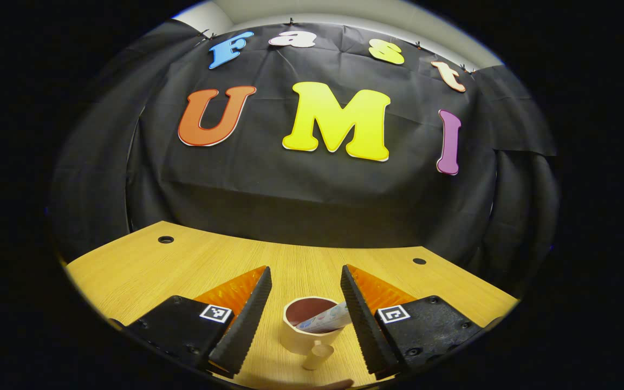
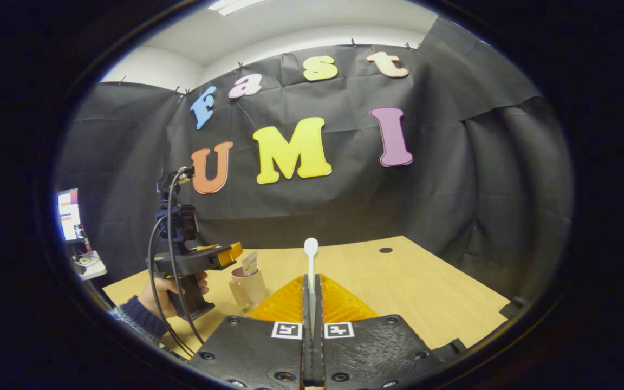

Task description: Put the toothbrush and toothpaste on the desktop into the cup, then pick up the cup and place it on the coaster on the desktop.

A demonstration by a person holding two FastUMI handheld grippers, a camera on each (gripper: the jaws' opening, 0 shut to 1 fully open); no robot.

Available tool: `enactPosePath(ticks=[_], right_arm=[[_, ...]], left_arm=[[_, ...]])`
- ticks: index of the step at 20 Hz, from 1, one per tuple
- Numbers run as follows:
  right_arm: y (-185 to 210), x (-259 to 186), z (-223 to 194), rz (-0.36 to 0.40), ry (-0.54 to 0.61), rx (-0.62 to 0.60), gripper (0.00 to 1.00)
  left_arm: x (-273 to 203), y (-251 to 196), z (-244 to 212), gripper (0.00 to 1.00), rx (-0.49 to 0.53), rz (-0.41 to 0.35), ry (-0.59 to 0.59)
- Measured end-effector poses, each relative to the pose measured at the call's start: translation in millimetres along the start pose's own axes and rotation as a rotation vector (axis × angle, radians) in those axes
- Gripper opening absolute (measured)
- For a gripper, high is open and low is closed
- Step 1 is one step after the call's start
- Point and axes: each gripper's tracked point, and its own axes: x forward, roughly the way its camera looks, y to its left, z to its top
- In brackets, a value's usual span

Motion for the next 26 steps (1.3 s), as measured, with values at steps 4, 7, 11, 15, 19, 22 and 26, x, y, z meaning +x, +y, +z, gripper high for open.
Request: enactPosePath(ticks=[4,7,11,15,19,22,26], right_arm=[[5.0,16.2,8.3,0.016,-0.006,0.03,0.01],[24.6,37.6,22.1,0.045,-0.01,0.033,0.0],[69.4,69.5,44.5,0.094,-0.001,0.043,0.0],[119.6,110.4,78.0,0.141,-0.067,-0.005,0.0],[177.5,154.9,103.9,0.287,-0.142,0.044,0.0],[191.1,195.9,110.2,0.311,-0.232,0.035,0.0],[188.7,254.2,80.7,0.292,-0.18,0.092,0.0]], left_arm=[[-25.2,12.7,4.3,0.94,0.129,0.073,-0.046],[-46.5,14.6,-0.3,0.97,0.206,0.113,-0.081],[-65.7,7.6,-22.1,0.98,0.192,0.081,-0.015],[-83.3,30.9,-13.4,0.99,0.194,0.11,0.006],[-90.5,51.4,-1.5,0.99,0.112,0.117,-0.009],[-90.5,56.1,-2.3,0.98,0.103,0.106,0.002],[-90.9,62.3,-1.1,0.98,0.078,0.1,0.003]])
